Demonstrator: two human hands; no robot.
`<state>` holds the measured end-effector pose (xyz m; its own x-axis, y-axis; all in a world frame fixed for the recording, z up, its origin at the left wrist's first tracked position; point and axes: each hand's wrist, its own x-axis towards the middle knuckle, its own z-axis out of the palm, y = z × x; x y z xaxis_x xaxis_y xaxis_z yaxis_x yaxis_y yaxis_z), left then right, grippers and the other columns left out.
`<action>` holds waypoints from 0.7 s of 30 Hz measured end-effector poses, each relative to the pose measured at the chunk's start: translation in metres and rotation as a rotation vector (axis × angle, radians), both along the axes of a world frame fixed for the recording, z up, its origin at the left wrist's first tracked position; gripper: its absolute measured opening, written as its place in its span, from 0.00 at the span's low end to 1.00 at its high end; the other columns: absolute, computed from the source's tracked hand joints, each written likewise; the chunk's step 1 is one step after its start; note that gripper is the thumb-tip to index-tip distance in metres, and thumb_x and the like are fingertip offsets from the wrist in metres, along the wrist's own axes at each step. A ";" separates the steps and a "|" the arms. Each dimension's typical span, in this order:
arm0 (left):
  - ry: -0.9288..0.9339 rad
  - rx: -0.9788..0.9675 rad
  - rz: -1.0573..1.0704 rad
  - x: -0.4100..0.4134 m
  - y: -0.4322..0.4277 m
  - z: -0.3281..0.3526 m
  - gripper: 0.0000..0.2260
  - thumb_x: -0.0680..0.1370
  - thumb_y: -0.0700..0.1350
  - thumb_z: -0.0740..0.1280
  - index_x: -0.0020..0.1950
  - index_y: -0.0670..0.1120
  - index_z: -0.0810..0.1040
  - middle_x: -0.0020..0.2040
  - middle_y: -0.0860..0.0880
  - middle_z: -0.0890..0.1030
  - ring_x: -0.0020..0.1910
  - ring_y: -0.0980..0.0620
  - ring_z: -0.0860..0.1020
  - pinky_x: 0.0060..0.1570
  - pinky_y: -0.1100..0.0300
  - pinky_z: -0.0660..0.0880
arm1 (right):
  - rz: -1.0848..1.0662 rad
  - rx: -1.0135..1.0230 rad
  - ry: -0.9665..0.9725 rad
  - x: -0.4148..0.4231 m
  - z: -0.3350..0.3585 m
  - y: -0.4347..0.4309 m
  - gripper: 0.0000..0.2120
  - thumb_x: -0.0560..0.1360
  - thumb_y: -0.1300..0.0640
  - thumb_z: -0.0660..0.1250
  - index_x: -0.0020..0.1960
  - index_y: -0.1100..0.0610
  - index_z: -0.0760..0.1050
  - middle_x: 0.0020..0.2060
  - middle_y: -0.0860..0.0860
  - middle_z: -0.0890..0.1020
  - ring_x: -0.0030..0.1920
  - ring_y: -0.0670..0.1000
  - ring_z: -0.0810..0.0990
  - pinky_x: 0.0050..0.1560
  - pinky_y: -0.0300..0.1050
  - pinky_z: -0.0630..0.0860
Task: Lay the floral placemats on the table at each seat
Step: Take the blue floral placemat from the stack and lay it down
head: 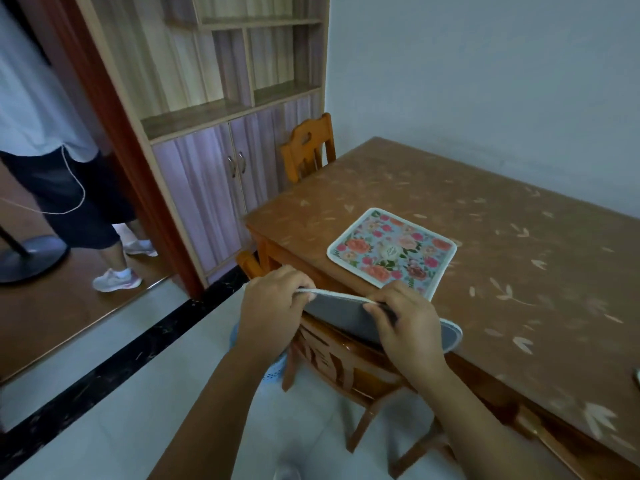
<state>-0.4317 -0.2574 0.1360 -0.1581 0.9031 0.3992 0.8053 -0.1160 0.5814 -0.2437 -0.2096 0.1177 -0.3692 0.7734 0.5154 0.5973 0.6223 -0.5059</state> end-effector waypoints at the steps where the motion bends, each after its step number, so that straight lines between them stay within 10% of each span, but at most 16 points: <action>1: 0.002 -0.009 -0.005 -0.011 0.010 0.000 0.03 0.71 0.41 0.66 0.37 0.45 0.78 0.36 0.50 0.78 0.35 0.52 0.74 0.38 0.52 0.71 | -0.006 -0.001 -0.009 -0.011 0.001 0.010 0.03 0.70 0.63 0.69 0.40 0.56 0.78 0.37 0.52 0.81 0.37 0.51 0.78 0.36 0.46 0.76; 21: -0.148 -0.030 -0.043 -0.195 0.165 0.025 0.03 0.71 0.36 0.69 0.40 0.43 0.79 0.36 0.55 0.75 0.37 0.60 0.73 0.41 0.74 0.65 | 0.065 0.031 -0.098 -0.187 0.058 0.177 0.05 0.68 0.64 0.72 0.37 0.59 0.76 0.34 0.51 0.78 0.36 0.54 0.76 0.39 0.49 0.71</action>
